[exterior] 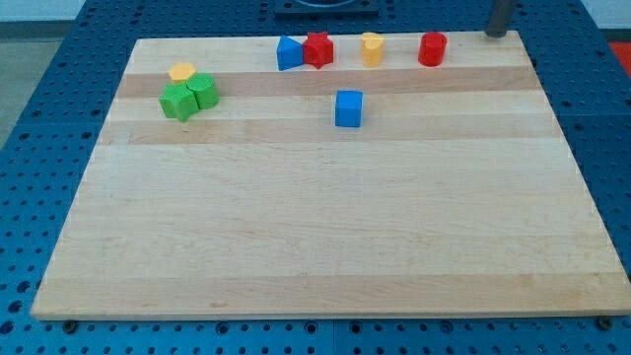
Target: Point your arm at the yellow heart
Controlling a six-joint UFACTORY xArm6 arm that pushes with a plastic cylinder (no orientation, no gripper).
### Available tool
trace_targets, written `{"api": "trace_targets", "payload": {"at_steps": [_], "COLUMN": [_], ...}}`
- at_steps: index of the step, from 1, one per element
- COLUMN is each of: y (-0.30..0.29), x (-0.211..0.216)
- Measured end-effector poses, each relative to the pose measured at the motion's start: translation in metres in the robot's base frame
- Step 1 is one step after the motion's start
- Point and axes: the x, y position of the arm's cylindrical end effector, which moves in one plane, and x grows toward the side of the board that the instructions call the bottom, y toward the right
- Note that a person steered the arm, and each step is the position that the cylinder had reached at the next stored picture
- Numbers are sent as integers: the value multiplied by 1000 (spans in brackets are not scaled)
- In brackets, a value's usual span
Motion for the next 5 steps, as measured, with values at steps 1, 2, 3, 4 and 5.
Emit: {"api": "trace_targets", "payload": {"at_steps": [1,2,3,4,5], "y": [-7,-17,-74,-172,-205], "x": [0,0,1,1,3]}}
